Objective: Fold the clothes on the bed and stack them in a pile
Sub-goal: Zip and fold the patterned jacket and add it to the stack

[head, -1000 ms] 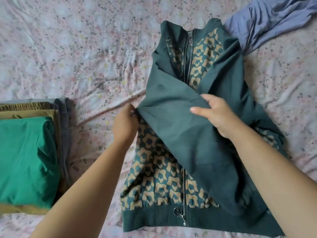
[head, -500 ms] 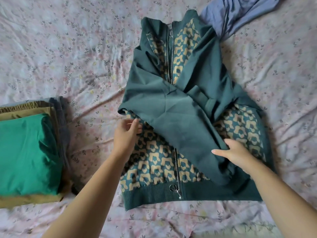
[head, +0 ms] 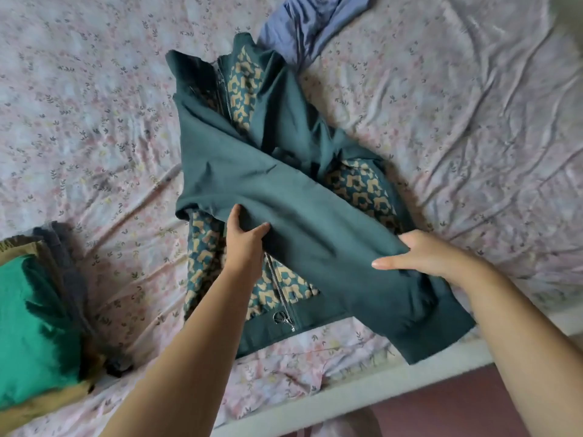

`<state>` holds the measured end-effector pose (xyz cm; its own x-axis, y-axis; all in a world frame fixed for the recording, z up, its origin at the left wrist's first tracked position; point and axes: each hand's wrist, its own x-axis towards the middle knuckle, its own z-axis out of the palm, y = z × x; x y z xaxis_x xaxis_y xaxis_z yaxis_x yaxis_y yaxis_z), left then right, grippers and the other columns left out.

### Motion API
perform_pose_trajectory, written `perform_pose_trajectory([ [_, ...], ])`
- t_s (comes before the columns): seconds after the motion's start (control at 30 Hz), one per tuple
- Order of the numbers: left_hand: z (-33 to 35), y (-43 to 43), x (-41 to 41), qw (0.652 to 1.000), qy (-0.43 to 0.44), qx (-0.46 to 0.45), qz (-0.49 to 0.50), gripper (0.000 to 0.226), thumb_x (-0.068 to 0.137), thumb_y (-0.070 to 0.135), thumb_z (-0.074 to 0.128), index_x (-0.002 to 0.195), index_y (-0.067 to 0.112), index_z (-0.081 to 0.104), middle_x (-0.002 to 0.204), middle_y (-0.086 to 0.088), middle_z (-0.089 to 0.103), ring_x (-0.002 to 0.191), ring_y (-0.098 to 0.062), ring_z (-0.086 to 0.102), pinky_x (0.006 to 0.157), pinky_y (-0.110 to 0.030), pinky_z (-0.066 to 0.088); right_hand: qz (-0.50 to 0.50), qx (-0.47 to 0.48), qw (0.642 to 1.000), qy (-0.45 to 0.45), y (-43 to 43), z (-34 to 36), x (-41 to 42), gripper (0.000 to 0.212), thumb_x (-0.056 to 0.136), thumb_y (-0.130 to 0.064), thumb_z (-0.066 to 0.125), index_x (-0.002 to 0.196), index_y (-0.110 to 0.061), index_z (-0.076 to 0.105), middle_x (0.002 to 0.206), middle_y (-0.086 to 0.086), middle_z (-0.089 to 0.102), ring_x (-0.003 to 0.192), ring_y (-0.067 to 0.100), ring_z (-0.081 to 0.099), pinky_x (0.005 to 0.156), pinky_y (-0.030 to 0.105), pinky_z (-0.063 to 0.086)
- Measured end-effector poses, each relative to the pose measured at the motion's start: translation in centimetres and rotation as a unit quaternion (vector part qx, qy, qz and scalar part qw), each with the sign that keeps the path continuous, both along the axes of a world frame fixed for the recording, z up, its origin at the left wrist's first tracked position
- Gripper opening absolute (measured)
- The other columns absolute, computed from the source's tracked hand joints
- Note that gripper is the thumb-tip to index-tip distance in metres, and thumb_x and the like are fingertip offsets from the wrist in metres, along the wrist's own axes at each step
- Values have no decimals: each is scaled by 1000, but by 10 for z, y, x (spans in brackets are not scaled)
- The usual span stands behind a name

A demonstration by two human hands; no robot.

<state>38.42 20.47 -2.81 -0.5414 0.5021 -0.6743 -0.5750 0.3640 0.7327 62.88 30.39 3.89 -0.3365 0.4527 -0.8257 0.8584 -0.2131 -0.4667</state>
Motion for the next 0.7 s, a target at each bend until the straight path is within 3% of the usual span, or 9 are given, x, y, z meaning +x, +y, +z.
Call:
perform_pose_trajectory([
  [0.1,3,3,3,1000,-16,-5,16,62,86,-13,48,138,17,34,127,-5,46,111,-22,50,90,-33,47,-82,-14,996,-18,-6,-2,30,28,71,-29,78,91,-12,70,91,4,72,89,20,66,87,37,48],
  [0.2,2,0,6,999,-4,-28,-31,61,87,-14,45,139,16,34,126,-6,41,107,-23,48,78,-28,49,-141,-6,990,-22,-13,-7,50,60,65,-47,76,111,-12,63,111,3,65,100,19,61,92,37,47],
  [0.23,1,-1,8,998,5,-39,-55,60,87,-14,45,139,15,34,127,-8,41,106,-24,49,76,-27,50,-155,-2,988,-23,-15,-11,54,61,67,-48,74,113,-10,61,114,5,64,102,21,60,94,39,45],
  [0.3,-4,-4,10,993,18,-64,-97,60,88,-13,45,140,14,33,126,-9,42,102,-23,52,73,-26,54,-172,25,985,-14,-19,-13,54,35,83,-32,65,105,-5,61,106,10,65,95,23,60,88,37,44],
  [0.37,-10,-7,10,989,12,-78,-123,59,89,-11,45,141,15,33,126,-11,44,97,-23,56,71,-26,57,-202,60,977,-9,-19,-16,49,22,88,-21,61,98,-2,59,100,14,63,92,27,59,81,36,44],
  [0.43,-14,-10,9,982,24,-98,-159,57,90,-6,48,140,18,34,128,-14,49,90,-22,60,68,-25,57,-267,58,962,17,-17,-16,38,16,87,-15,61,98,-4,58,102,16,62,90,27,58,79,35,44],
  [0.57,-12,-12,2,942,118,-150,-275,46,95,8,47,139,18,37,117,-12,58,70,-11,60,45,-12,45,-373,-17,923,90,-3,-8,-6,19,86,-5,59,105,-4,59,91,12,65,74,19,60,66,28,49],
  [0.63,-10,-15,-9,910,181,-171,-332,39,96,15,45,136,16,42,107,-7,61,66,-10,62,35,-10,35,-368,-45,921,121,4,-6,-38,9,86,-5,59,93,-9,62,82,5,66,67,12,61,56,23,50],
  [0.7,-8,-20,-26,882,248,-187,-354,32,97,21,44,128,16,51,91,0,65,62,-7,62,36,-11,34,-370,-79,913,152,12,-8,-81,12,86,-6,59,79,-15,62,70,1,66,59,10,61,51,18,51],
])
